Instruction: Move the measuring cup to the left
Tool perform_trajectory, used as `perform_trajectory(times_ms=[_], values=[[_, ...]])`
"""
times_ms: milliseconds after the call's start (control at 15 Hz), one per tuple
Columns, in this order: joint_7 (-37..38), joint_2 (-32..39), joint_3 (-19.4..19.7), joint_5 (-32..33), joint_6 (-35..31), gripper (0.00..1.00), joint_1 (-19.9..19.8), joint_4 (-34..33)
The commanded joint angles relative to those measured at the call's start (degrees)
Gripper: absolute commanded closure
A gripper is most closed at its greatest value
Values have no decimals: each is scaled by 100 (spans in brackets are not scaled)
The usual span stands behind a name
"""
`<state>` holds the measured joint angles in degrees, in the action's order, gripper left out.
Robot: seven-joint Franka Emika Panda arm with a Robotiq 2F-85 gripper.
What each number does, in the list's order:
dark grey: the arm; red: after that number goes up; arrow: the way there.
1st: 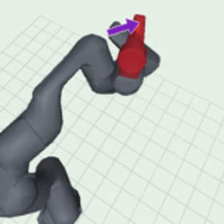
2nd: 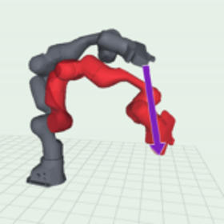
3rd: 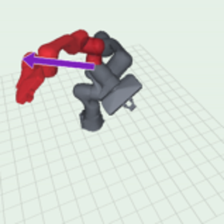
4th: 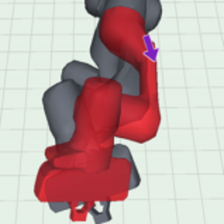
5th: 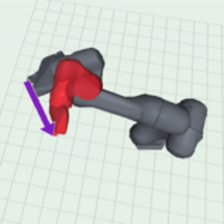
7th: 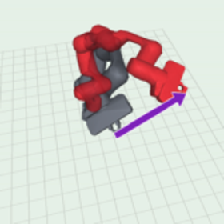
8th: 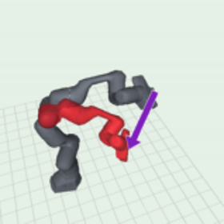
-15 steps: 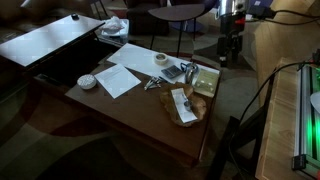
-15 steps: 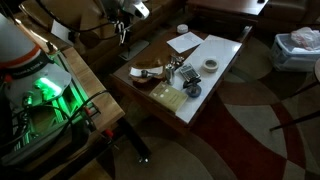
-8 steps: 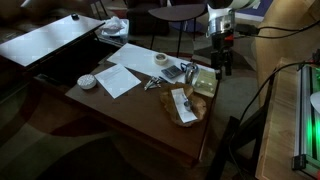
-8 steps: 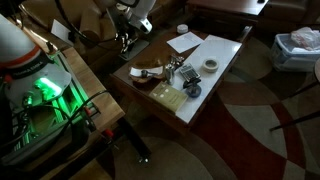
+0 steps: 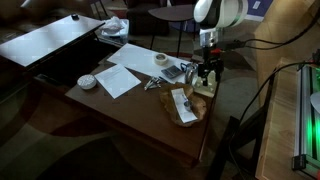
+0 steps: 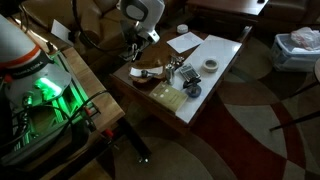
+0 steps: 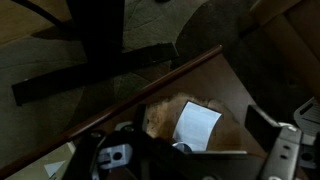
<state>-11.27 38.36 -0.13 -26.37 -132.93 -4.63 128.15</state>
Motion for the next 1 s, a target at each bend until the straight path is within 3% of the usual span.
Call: perform_trajectory(times_ms=[0,200,267,533,667,933], values=[[530,1334,-218,36,-104,0,-120,-1048],[548,2024,-408,46,162,0,-336,-1710],[589,1542,-330,153,-86,0,-203,-1176],[584,1687,-366,183,-88,0,-236,-1299],[862,1744,-240,200,-628,0,12,-1278],[1550,2021,-134,313,-1003,0,185,-1421]])
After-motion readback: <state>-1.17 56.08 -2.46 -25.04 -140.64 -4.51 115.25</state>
